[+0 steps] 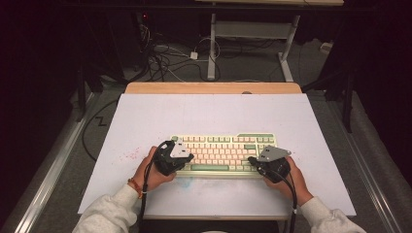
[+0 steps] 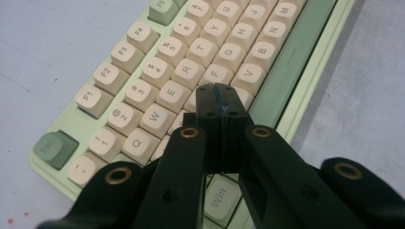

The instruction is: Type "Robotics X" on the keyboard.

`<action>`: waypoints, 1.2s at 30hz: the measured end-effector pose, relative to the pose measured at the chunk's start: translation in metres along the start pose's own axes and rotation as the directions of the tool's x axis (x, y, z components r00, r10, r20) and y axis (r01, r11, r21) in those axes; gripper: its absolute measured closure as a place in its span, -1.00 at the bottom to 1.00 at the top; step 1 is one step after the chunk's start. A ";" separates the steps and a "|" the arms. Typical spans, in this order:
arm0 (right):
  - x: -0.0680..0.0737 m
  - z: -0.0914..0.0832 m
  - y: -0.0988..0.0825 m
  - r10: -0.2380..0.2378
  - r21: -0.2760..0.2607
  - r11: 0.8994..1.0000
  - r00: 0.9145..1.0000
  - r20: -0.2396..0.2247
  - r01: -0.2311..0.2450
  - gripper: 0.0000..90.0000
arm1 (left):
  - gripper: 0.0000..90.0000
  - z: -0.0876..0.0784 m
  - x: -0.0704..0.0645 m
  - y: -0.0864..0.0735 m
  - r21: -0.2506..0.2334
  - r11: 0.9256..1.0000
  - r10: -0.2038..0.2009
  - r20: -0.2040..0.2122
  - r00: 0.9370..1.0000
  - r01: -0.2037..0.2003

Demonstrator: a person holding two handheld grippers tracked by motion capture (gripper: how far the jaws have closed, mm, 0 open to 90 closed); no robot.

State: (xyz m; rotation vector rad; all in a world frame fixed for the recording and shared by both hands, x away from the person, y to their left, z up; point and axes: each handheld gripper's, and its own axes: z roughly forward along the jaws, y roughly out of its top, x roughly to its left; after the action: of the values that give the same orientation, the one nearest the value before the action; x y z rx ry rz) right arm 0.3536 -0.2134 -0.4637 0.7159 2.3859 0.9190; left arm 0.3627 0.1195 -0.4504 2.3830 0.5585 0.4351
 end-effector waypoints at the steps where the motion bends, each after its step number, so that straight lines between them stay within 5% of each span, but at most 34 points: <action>1: 0.000 0.000 0.000 0.000 0.000 1.000 1.000 0.000 0.000 1.00 | 0.94 0.001 0.000 0.000 0.002 1.000 -0.001 0.003 1.000 0.001; 27: 0.000 0.000 0.000 -0.005 0.000 1.000 1.000 0.002 0.005 1.00 | 0.95 0.012 -0.001 0.000 0.043 0.999 0.008 0.019 1.000 -0.009; 36: 0.000 0.000 0.000 -0.004 0.001 1.000 1.000 0.003 0.004 1.00 | 0.93 0.009 -0.003 0.002 0.022 1.000 0.014 0.007 1.000 -0.015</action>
State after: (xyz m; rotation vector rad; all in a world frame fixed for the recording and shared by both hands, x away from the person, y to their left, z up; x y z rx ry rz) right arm 0.3532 -0.2133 -0.4637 0.7121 2.3847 0.9149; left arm 0.3646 0.1125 -0.4560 2.4099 0.5458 0.4289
